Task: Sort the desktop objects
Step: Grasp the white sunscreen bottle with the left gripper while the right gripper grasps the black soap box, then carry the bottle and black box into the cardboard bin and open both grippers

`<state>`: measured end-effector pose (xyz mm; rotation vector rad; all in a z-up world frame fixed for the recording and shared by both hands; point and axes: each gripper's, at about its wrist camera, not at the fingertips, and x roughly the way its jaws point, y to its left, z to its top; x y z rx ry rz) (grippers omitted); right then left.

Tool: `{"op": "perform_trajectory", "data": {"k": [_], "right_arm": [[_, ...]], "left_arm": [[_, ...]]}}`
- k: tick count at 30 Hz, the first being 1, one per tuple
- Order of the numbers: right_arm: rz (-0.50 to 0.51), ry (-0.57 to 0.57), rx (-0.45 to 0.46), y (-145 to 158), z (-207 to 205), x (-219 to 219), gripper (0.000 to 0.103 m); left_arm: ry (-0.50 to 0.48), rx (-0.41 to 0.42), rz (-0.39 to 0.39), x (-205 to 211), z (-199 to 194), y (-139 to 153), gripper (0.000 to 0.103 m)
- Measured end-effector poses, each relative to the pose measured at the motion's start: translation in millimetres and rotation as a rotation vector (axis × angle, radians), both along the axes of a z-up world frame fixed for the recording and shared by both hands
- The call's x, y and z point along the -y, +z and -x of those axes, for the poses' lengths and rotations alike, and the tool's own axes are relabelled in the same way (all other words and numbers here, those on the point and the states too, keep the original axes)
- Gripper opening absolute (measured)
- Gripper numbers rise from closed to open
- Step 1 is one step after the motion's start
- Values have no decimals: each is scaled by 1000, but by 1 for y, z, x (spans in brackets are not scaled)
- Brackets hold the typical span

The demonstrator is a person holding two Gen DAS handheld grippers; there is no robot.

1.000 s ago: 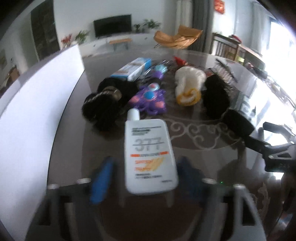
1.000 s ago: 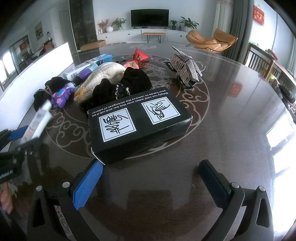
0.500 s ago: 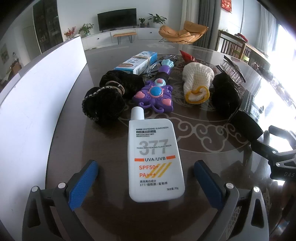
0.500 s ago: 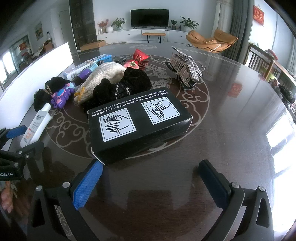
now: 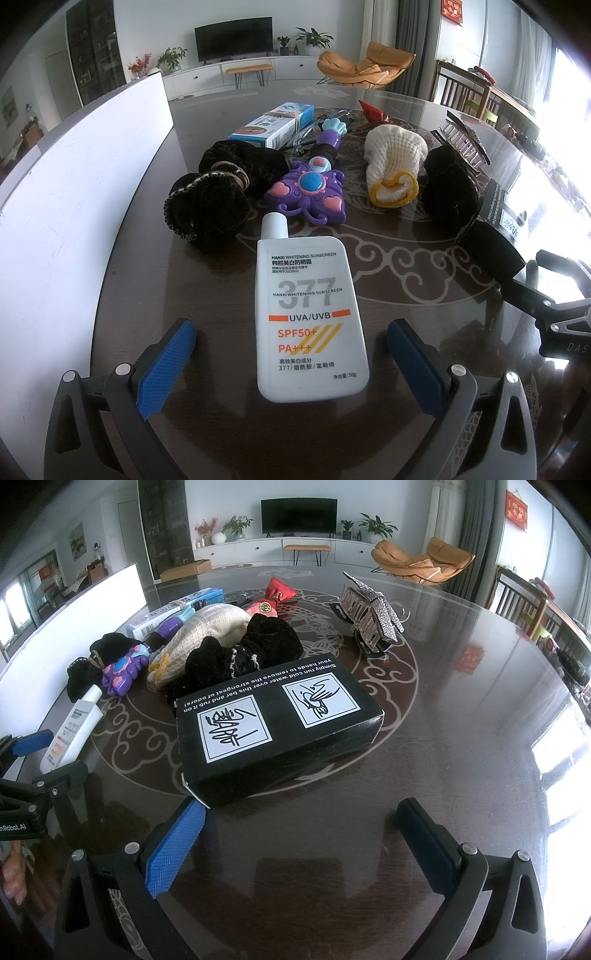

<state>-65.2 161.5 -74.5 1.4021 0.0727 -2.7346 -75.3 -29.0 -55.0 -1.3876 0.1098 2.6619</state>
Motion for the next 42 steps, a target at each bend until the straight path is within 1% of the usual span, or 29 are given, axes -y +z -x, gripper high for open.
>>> {"op": "perform_trajectory", "data": {"k": [6,9,10,11,12,15,18,19,21,25,26,28,31,33,34,35,36,37,38,39,40,41,42], "right_arm": [[18,-1,-5,1,-1,-2,103],[76,-20,-97,14,-13,-12,103],[131,-10,-123,18,-18,-14,103],[169,1,-116,19,-17,-13,103],[185,7,-97,19,-13,-9,103],[183,15,-76,22,-1,6,103],[148,-29,-20,14,13,7,103],[142,-57,-4,11,16,0,103],[167,-85,-1,8,14,-18,103],[145,-206,8,10,-8,-64,103],[151,-219,11,13,-13,-72,103],[141,-187,8,21,-14,-73,103],[76,-98,-8,35,5,-54,103],[82,-60,34,36,28,-45,103],[86,-60,82,31,45,-41,103],[101,-64,107,28,53,-41,103],[137,-72,122,27,62,-42,103],[134,-100,158,23,73,-43,103],[121,-113,198,18,81,-43,103],[118,-108,252,10,84,-43,103],[93,-91,250,10,86,-40,103],[57,-66,284,7,89,-36,103],[36,-45,290,6,90,-34,103]], "left_arm": [[0,0,0,0,0,0,103],[0,0,0,0,0,0,103],[0,0,0,0,0,0,103],[0,0,0,0,0,0,103],[0,0,0,0,0,0,103],[0,0,-1,0,0,0,103],[-1,0,0,0,0,-1,103],[-1,0,-1,0,1,-1,103],[-2,0,-2,0,0,-1,103],[-2,-1,-1,-1,0,1,103],[-2,-1,-2,-1,0,1,103],[-1,0,-2,-1,0,1,103],[15,2,9,-2,-2,2,103],[24,22,9,-3,1,3,103],[25,35,11,-3,2,3,103],[24,59,13,-3,4,4,103],[21,66,16,-4,4,4,96],[10,56,15,-5,3,7,86],[-4,36,14,-6,1,11,59],[-14,28,18,-7,0,13,51],[-14,33,18,-7,0,13,51],[-13,28,14,-6,-1,13,51],[-11,22,14,-6,-3,13,51]]}}
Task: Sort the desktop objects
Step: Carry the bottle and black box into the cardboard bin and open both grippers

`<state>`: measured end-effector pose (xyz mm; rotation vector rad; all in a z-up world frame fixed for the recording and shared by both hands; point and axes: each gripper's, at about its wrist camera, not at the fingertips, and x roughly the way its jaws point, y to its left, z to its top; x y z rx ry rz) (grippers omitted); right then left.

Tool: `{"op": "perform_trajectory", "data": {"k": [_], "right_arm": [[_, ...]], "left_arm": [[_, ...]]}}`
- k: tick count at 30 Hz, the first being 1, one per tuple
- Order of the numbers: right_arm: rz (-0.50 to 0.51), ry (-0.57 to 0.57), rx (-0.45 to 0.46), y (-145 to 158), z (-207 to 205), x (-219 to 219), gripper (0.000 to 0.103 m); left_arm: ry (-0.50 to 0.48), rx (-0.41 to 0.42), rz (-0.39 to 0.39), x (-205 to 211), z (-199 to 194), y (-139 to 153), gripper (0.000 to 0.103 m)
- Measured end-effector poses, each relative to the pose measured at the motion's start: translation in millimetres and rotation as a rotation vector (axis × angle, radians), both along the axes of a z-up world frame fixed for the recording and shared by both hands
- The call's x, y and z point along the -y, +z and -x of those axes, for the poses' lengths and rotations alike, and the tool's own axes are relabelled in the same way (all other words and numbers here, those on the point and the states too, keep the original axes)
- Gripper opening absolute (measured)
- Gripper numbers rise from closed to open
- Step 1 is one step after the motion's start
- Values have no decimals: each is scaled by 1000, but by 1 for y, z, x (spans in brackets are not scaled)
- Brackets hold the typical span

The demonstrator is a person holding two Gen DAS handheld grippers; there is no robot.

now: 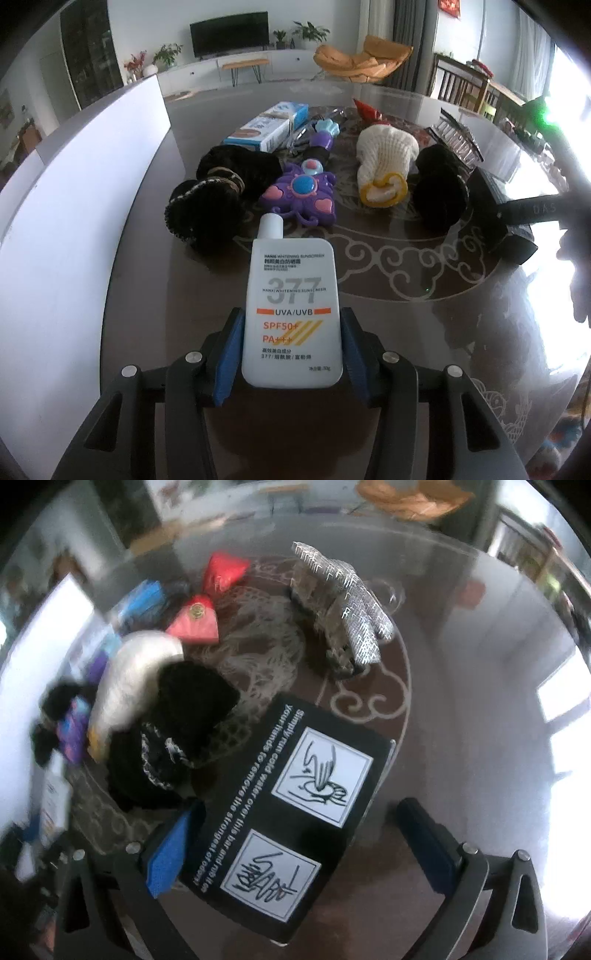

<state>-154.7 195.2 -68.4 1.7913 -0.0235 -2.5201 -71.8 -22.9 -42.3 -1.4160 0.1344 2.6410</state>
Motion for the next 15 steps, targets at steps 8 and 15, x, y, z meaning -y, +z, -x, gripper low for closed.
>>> {"op": "perform_trajectory", "data": {"k": [8,15], "right_arm": [[54,76,-42,20,-40,-6,59],[177,153,-109,74,-68,22,59]], "left_arm": [[0,-18,-92,11,-45,4,50],[38,-125,-222,46,-69,70,50]]}}
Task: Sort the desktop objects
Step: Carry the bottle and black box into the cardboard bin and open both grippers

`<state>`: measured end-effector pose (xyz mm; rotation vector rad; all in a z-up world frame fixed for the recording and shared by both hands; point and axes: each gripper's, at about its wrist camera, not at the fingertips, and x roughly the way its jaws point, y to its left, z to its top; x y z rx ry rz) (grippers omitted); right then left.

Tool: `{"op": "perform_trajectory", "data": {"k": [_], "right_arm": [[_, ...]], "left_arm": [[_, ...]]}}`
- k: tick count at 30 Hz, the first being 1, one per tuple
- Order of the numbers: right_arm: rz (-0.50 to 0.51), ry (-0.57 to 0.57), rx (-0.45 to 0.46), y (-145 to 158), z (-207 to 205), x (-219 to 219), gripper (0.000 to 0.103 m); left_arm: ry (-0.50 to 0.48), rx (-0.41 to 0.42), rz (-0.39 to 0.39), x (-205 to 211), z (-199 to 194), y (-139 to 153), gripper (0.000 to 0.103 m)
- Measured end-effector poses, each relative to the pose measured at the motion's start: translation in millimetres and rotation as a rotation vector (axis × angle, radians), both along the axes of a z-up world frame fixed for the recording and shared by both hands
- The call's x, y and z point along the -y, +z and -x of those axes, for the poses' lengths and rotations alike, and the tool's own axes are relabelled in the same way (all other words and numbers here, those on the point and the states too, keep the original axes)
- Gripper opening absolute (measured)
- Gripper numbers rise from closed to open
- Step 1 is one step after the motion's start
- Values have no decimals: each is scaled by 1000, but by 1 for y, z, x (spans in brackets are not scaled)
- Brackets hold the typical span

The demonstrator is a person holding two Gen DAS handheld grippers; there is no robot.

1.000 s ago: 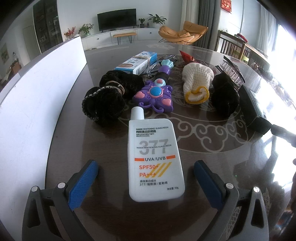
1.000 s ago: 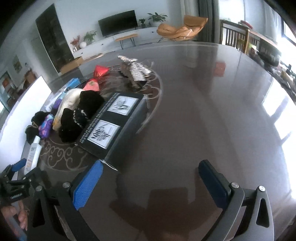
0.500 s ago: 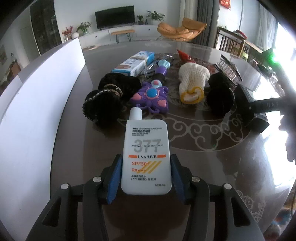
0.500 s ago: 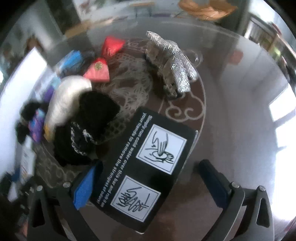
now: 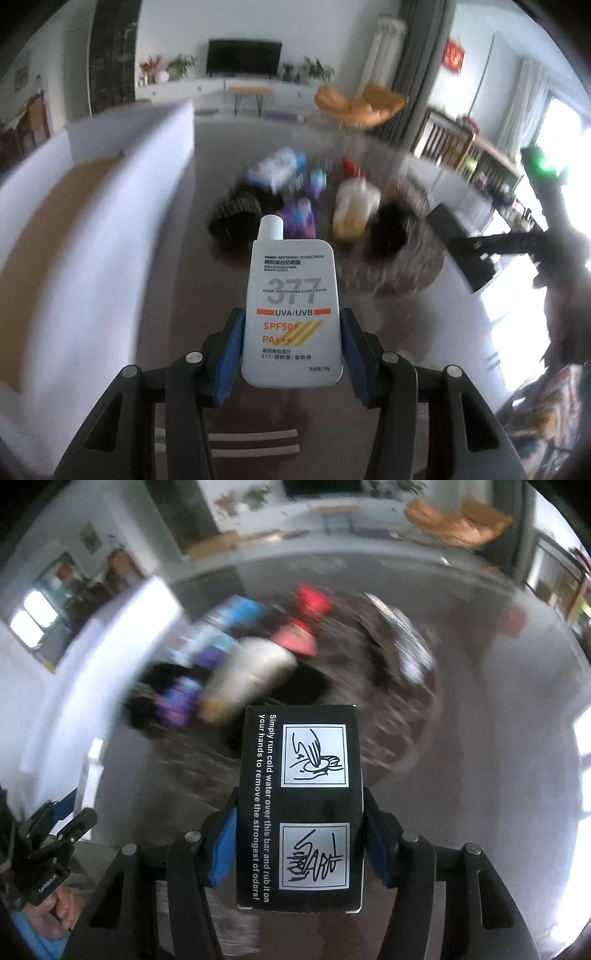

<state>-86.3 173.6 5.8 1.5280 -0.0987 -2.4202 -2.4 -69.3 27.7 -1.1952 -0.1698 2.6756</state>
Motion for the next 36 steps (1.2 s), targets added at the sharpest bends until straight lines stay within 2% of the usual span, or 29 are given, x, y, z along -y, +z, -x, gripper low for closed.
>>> {"op": "perform_trajectory", "data": {"k": [3,4,6,8,12,14,18,20,21,22,23,24,26,28,31,34,36], "right_arm": [[84,60,-51,34,8,45,59],[116,95,-72,48,10,73,59],[162,161,-103,64,16,125,59],[201,229,-119,76,19,174,59],[259,375,-133,93,15,275,59],[260,443,-131,91,9,325,59],[203,505,-113,66,1,388,59],[178,509,-68,48,0,408,60],[170,506,-47,40,-1,412,64],[169,498,-24,31,0,416,74],[176,490,-20,29,-1,415,80],[188,483,-26,29,-3,412,84],[223,472,-63,37,-8,397,84],[238,454,-132,49,-10,373,87],[211,392,-265,64,-17,319,100],[169,283,-345,64,-25,251,103],[145,206,-347,57,-27,209,103]], "left_arm": [[37,-69,-11,35,-9,40,50],[62,-86,-15,53,-12,52,50],[117,-96,-22,88,-13,67,50],[191,-94,5,126,-11,72,50],[348,-22,68,206,2,59,50],[391,14,103,228,6,48,50],[444,116,135,262,13,13,50],[464,170,160,268,16,-2,52],[476,188,175,268,16,-6,59],[489,198,190,267,17,-10,64],[501,192,198,267,15,-11,70],[510,171,200,265,12,-9,72],[516,136,205,259,6,-2,73],[502,88,208,242,1,9,73],[422,3,194,205,-8,33,74],[283,-67,165,148,-13,55,77],[175,-100,159,102,-16,61,82]]}}
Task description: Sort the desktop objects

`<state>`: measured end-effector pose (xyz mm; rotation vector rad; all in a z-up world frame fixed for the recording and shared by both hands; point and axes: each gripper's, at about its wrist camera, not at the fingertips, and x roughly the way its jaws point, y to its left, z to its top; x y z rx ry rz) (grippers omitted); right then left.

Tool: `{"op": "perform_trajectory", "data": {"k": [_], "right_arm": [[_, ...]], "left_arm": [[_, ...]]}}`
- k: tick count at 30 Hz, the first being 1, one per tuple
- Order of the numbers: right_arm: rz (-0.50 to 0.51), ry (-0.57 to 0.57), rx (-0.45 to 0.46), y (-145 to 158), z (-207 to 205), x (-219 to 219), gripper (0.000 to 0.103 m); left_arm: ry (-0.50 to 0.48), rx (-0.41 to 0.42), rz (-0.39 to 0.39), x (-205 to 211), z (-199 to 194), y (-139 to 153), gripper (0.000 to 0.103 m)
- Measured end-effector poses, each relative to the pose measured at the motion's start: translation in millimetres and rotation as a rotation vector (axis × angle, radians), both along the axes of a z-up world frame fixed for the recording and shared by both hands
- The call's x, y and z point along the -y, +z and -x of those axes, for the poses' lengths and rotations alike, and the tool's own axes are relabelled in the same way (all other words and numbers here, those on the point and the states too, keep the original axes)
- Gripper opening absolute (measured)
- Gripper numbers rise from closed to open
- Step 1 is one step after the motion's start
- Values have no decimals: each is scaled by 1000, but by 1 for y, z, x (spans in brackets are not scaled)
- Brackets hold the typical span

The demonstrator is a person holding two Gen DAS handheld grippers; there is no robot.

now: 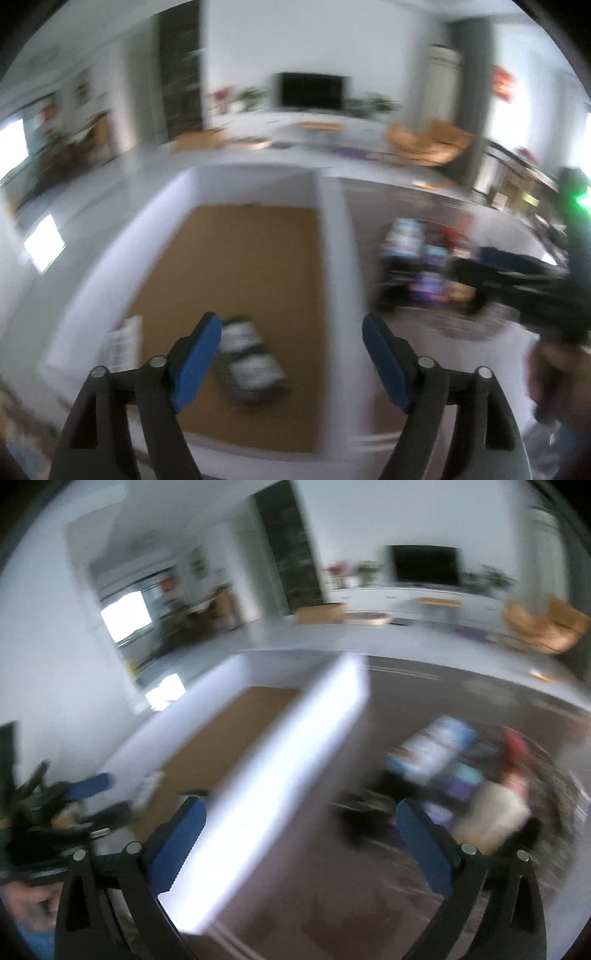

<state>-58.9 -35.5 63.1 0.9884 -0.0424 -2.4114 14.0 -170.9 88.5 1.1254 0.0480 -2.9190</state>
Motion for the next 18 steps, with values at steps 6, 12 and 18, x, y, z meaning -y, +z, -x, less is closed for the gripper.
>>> {"op": "perform_trajectory", "data": {"k": [6,12,18], "right_arm": [[-192,-232,83,-67,4,-126,103],[-285,-306,169,-123,-1,-203,103],[-294,-322,146,-136,3,-210,103]], "left_arm": [[-223,91,-5,-120,18,-46,97],[-187,240,37,-174,62,-130,96],[-150,217,46,-182,101,-143,99]]}}
